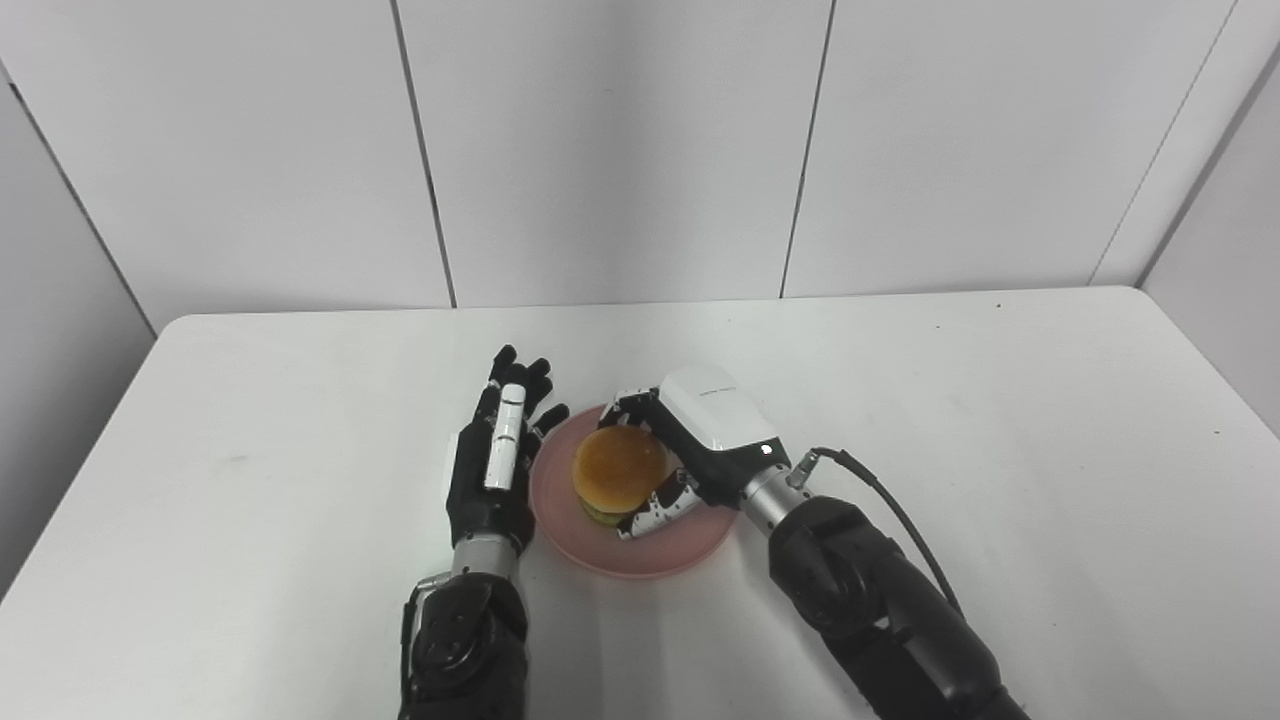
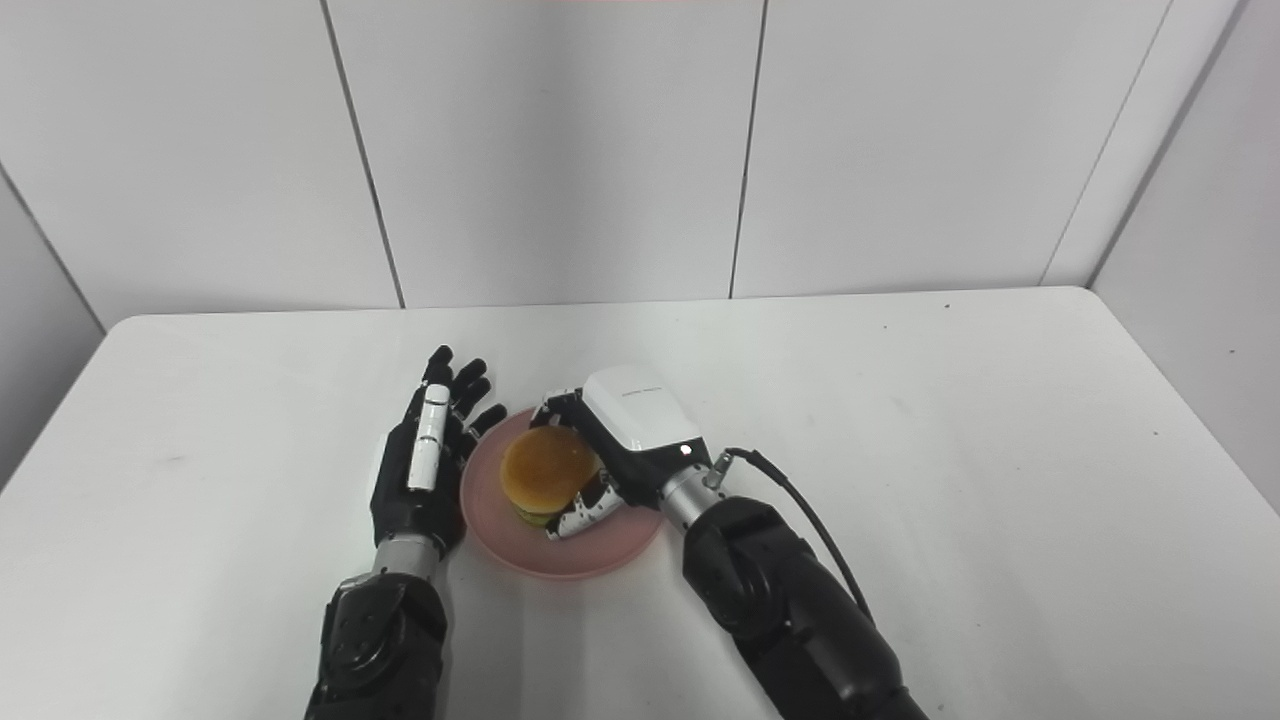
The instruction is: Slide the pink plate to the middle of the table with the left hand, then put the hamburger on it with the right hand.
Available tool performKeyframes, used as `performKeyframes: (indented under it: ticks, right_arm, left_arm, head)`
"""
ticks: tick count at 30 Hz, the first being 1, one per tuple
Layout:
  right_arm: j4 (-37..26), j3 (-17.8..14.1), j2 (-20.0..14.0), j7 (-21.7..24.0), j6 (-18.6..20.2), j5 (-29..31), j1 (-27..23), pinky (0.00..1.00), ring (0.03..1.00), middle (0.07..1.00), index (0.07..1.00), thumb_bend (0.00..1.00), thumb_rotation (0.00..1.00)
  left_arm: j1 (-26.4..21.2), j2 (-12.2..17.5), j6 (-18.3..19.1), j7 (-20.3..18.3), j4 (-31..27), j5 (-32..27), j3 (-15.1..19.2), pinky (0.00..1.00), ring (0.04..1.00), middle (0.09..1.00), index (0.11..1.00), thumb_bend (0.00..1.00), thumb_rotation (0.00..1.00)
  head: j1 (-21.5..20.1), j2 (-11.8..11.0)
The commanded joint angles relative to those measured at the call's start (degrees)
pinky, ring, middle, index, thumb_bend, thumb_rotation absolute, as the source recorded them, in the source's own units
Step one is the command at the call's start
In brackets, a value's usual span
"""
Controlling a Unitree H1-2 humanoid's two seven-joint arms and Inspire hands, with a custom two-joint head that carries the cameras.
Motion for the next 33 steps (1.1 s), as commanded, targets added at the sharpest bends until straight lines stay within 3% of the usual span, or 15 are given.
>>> performKeyframes:
  ticks: [1,2,3,6,9,13,19,21,24,27,30,31,33]
  right_arm:
    - [-2.81,-0.13,-0.23,-0.07,-0.17,-0.82,-2.73,0.5,0.566,0.615,0.615,0.94,0.39]
    - [-3.23,-0.11,-0.41,0.42,-0.08,-1.01,-2.61,0.52,0.589,0.637,0.623,0.97,0.42]
    - [-3.51,-0.14,-0.51,0.8,-0.02,-1.13,-2.52,0.65,0.716,0.735,0.667,0.99,0.5]
    - [-4.94,0.43,-1.56,2.36,0.26,-3.44,-2.45,0.81,0.844,0.839,0.736,1.0,0.59]
    - [-6.07,1.05,-2.57,3.06,0.18,-6.1,-2.51,0.88,0.887,0.873,0.764,1.0,0.66]
    - [-6.95,0.48,-2.76,2.26,-0.87,-6.3,-2.17,0.92,0.904,0.889,0.781,1.0,0.67]
    - [-7.71,-2.42,-1.44,-4.71,-4.43,-2.2,-0.94,0.83,0.891,0.881,0.794,1.0,0.65]
    - [-8.35,-3.02,-1.17,-6.02,-4.83,-1.66,-0.69,0.84,0.921,0.903,0.805,1.0,0.65]
    - [-9.71,-5.02,-0.06,-7.06,-4.8,2.2,0.05,0.91,0.979,0.947,0.835,1.0,0.73]
    - [-9.94,-9.19,2.84,-7.43,-4.6,11.25,1.32,0.84,0.948,0.933,0.855,0.91,0.85]
    - [-7.97,-13.72,6.3,-10.04,-5.68,19.07,2.76,0.8,0.909,0.902,0.87,0.86,0.95]
    - [-6.72,-15.13,7.41,-11.27,-6.49,21.18,3.33,0.9,0.949,0.934,0.896,0.84,0.98]
    - [-4.48,-17.11,9.08,-13.23,-7.5,24.02,4.31,0.98,0.987,0.964,0.914,0.81,1.0]
  left_arm:
    - [2.74,-2.25,3.9,1.76,1.57,-0.94,0.66,0.77,0.885,0.844,0.905,0.61,0.7]
    - [2.78,-2.14,3.9,1.57,1.57,-1.05,0.72,0.77,0.884,0.844,0.905,0.61,0.7]
    - [2.8,-2.07,3.88,1.44,1.58,-1.12,0.76,0.78,0.881,0.847,0.911,0.63,0.7]
    - [3.1,-1.81,4.78,1.49,0.64,-0.71,0.52,0.75,0.868,0.852,0.918,0.63,0.72]
    - [3.03,-1.61,5.04,1.55,0.44,-0.35,0.38,0.74,0.865,0.852,0.918,0.62,0.73]
    - [2.76,-1.36,5.38,1.48,0.5,-0.39,0.46,0.75,0.865,0.85,0.912,0.62,0.73]
    - [2.81,-1.81,5.48,1.38,0.52,-2.12,1.35,0.79,0.883,0.851,0.917,0.64,0.68]
    - [3.01,-1.79,5.77,1.55,-0.07,-2.29,1.28,0.8,0.892,0.852,0.921,0.65,0.68]
    - [3.43,-1.72,5.93,1.65,-1.14,-2.17,1.28,0.81,0.906,0.885,0.933,0.66,0.71]
    - [3.93,-1.4,4.31,2.35,-1.9,0.01,0.54,0.8,0.906,0.878,0.928,0.63,0.73]
    - [4.78,-1.26,0.18,3.8,-2.29,3.27,-0.44,0.77,0.892,0.859,0.889,0.61,0.72]
    - [4.99,-1.16,-1.49,4.36,-1.99,4.32,-0.63,0.78,0.906,0.888,0.867,0.6,0.72]
    - [5.3,-0.81,-3.82,5.74,-1.68,6.66,-1.12,0.81,0.928,0.915,0.871,0.58,0.75]
  head:
    - [-0.07,0.0]
    - [-0.1,0.0]
    - [-0.1,0.0]
    - [-0.29,-0.05]
    - [-0.38,-0.08]
    - [-0.5,-0.22]
    - [-0.61,-0.26]
    - [-0.71,-0.24]
    - [-0.97,-0.57]
    - [-1.03,-0.52]
    - [-1.1,-0.74]
    - [-1.25,-0.82]
    - [-1.76,-0.83]
